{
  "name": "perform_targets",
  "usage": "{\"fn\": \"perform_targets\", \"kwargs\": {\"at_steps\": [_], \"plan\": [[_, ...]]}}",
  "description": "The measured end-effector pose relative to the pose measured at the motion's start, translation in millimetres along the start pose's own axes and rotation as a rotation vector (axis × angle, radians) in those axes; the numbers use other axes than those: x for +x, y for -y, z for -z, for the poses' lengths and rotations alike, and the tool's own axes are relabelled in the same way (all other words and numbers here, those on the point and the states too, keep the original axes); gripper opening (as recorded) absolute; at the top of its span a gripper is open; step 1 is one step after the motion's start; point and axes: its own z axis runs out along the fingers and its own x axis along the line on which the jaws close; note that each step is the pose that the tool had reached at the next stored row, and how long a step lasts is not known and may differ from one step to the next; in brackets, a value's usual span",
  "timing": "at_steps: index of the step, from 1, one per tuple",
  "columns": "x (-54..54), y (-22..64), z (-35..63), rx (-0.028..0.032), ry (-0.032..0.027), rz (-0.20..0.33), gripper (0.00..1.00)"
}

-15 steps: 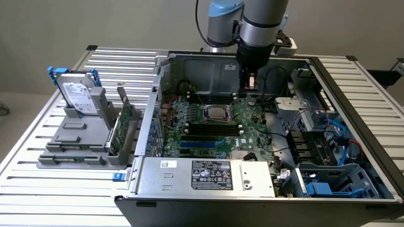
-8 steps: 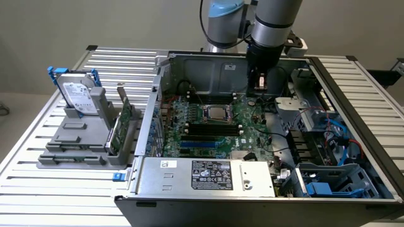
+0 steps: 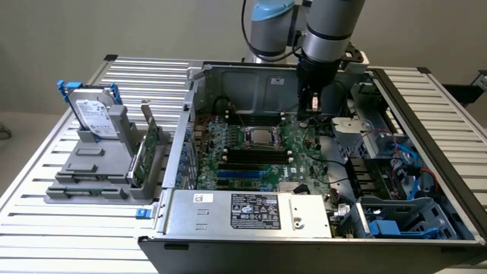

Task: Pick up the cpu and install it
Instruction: 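Close the cpu cover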

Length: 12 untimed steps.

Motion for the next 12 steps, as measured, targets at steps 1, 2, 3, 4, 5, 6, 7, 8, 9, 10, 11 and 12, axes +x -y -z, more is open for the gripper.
{"fn": "perform_targets", "kwargs": {"at_steps": [1,2,3,4,5,6,7,8,9,10,11,12], "plan": [[0.2,-0.1,1.4,0.0006,-0.0006,0.0,0.11],[0.7,-0.2,5.4,0.0013,-0.0017,-0.001,0.11],[1.2,-0.8,10.3,0.001,-0.0009,-0.001,0.11],[1.6,-1.3,14.9,0.0018,-0.0004,0.0,0.11],[2.0,-1.8,18.5,0.0037,-0.0007,-0.001,0.11],[1.9,-2.5,19.6,0.0041,-0.0007,-0.001,0.11],[1.6,-3.5,19.6,0.0045,-0.0007,-0.001,0.11],[0.8,-4.7,19.7,0.0045,-0.0005,-0.001,0.11],[-0.8,-6.8,19.6,0.0049,-0.0006,-0.001,0.11],[-2.3,-8.2,19.2,0.005,-0.0004,-0.001,0.11],[-4.1,-9.0,18.0,0.0051,-0.0005,0.0,0.11],[-6.5,-9.0,16.4,0.0051,-0.0005,0.0,0.11]]}}
